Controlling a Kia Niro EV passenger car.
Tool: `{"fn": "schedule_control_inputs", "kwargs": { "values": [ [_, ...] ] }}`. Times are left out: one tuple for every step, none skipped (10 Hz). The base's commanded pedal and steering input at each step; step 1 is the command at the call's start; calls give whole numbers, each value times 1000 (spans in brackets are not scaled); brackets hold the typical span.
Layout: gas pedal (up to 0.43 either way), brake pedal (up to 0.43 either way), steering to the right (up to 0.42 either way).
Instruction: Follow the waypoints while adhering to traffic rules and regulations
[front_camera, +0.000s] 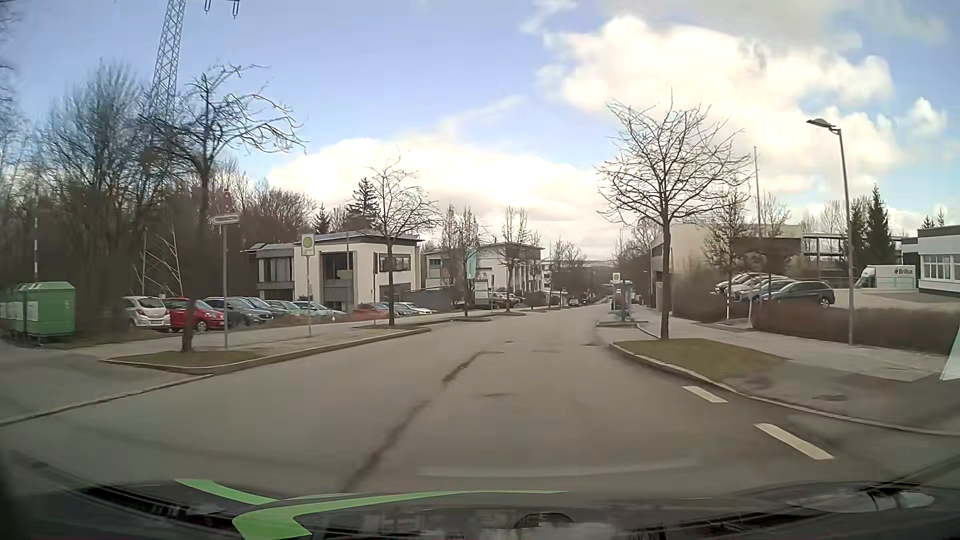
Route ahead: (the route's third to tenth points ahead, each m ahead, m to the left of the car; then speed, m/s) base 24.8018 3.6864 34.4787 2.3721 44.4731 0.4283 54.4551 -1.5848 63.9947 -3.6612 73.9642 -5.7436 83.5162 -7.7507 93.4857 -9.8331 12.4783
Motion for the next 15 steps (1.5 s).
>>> {"fn": "schedule_control_inputs", "kwargs": {
  "values": [
    [39, 0, 20],
    [39, 0, 20],
    [39, 0, 20],
    [39, 0, 20],
    [39, 0, 21],
    [39, 0, 22],
    [39, 0, 22],
    [39, 0, 23],
    [39, 0, 23],
    [39, 0, 24],
    [39, 0, 24],
    [39, 0, 24],
    [39, 0, 25],
    [39, 0, 25],
    [39, 0, 26]
  ]
}}
